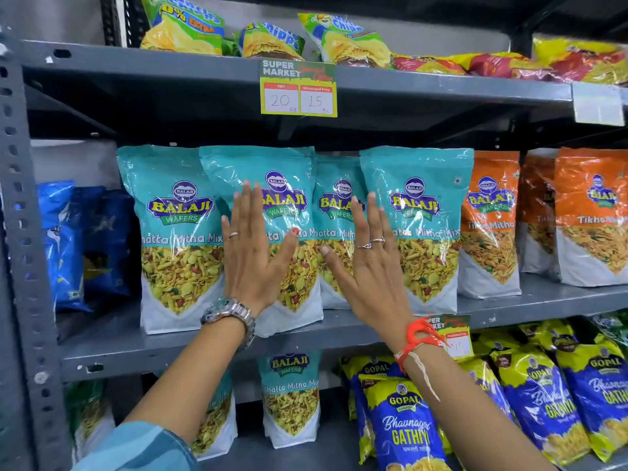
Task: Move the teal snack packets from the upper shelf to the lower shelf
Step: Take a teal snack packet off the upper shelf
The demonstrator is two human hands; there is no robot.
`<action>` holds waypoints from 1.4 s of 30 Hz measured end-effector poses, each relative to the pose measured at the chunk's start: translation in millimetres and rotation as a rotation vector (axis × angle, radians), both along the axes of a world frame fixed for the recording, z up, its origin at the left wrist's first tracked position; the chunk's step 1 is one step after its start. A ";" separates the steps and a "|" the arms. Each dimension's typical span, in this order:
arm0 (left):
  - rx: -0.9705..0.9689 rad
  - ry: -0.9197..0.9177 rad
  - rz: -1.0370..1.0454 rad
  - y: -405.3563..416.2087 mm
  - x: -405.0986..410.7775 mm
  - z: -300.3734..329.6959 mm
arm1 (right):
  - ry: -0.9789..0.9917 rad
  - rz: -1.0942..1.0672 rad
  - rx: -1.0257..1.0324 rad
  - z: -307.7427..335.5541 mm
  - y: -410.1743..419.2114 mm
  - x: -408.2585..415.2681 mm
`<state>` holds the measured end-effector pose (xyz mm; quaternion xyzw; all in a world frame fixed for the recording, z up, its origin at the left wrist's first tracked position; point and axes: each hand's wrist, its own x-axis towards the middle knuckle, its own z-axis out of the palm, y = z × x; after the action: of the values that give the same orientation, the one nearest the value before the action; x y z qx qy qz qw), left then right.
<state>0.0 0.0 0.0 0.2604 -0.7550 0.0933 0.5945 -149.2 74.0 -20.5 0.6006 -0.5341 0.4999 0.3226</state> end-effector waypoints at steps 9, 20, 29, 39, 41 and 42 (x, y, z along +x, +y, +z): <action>0.692 0.653 -0.565 -2.4 13.0 -2.5 | -0.548 0.503 0.392 -15.8 -32.3 21.1; 0.847 0.607 -0.579 3.2 27.0 0.9 | -0.627 0.542 0.434 -10.5 -39.7 36.3; 0.828 0.705 -0.794 32.0 67.3 -7.2 | -0.597 0.690 0.534 -2.4 0.6 45.9; 0.852 0.470 -0.817 71.8 124.8 -80.9 | -0.654 0.693 0.644 -71.3 35.7 88.2; 0.887 0.459 -0.758 66.9 137.0 -111.9 | -0.669 0.677 0.676 -99.5 29.7 98.7; 0.909 0.467 -0.739 63.6 141.4 -128.1 | -0.687 0.675 0.690 -113.6 26.8 103.3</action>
<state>141.4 63.6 -128.1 0.2224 -0.6096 -0.5078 0.5666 -45.8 100.8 -134.1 0.6114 -0.5189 0.5379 -0.2598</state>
